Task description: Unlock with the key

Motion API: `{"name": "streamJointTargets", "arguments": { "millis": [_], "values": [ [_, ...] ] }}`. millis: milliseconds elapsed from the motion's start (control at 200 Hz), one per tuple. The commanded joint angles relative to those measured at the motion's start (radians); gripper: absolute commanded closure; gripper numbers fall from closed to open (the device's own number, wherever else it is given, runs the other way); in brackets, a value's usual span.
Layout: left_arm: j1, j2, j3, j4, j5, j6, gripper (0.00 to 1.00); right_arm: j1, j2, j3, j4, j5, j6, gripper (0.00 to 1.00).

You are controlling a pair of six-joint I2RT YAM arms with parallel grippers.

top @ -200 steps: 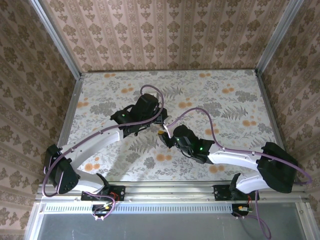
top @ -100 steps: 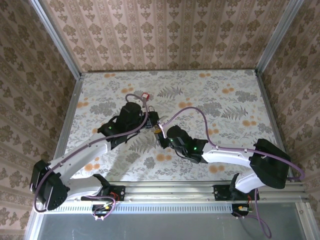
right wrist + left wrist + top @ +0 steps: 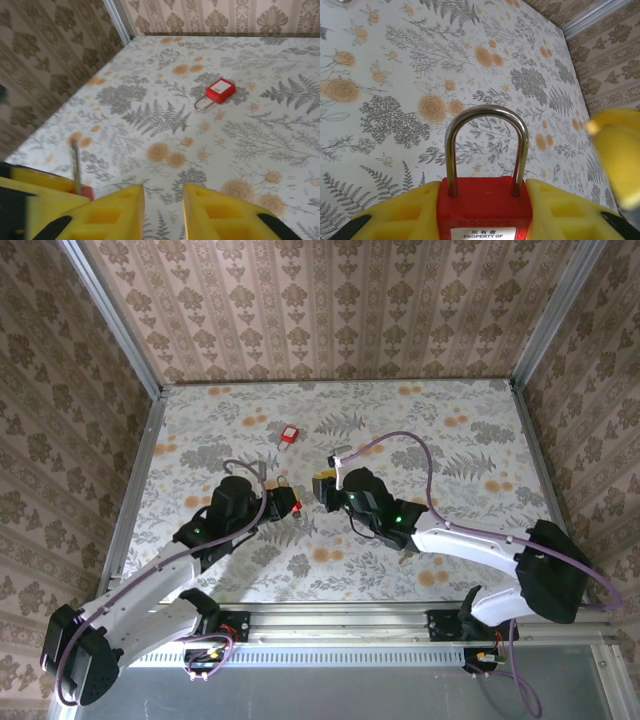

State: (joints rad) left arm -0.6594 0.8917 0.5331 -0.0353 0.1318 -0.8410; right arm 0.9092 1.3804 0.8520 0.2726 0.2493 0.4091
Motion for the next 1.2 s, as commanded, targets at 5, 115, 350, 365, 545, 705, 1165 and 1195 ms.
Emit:
{"name": "streamJointTargets", "arguments": {
  "millis": [5,115,350,365,545,705,1165,1195],
  "values": [
    [0.015,-0.052,-0.021,0.105,0.017,-0.032,1.0,-0.023,-0.071,0.025,-0.084,-0.161,0.059,0.64],
    [0.017,-0.084,-0.03,0.132,0.017,-0.029,1.0,-0.069,-0.119,-0.019,-0.093,-0.318,0.084,0.51],
    [0.014,-0.056,0.033,0.188,0.068,-0.009,1.0,-0.168,-0.264,-0.221,-0.005,-0.47,0.096,0.33],
    [0.011,-0.051,0.037,0.195,0.07,-0.007,1.0,-0.171,-0.271,-0.23,-0.005,-0.473,0.093,0.32],
    [0.0,0.033,0.125,0.144,0.077,0.041,1.0,-0.184,-0.37,-0.318,0.005,-0.476,0.08,0.27],
    [-0.015,0.154,0.192,0.142,0.066,0.021,1.0,-0.191,-0.48,-0.402,0.006,-0.466,0.046,0.19],
    [-0.062,0.23,0.162,0.25,0.067,-0.013,1.0,-0.213,-0.087,-0.209,0.187,-0.702,0.049,0.22],
    [-0.063,0.23,0.153,0.263,0.068,-0.017,1.0,-0.211,-0.073,-0.194,0.186,-0.703,0.05,0.22]
  ]
}}
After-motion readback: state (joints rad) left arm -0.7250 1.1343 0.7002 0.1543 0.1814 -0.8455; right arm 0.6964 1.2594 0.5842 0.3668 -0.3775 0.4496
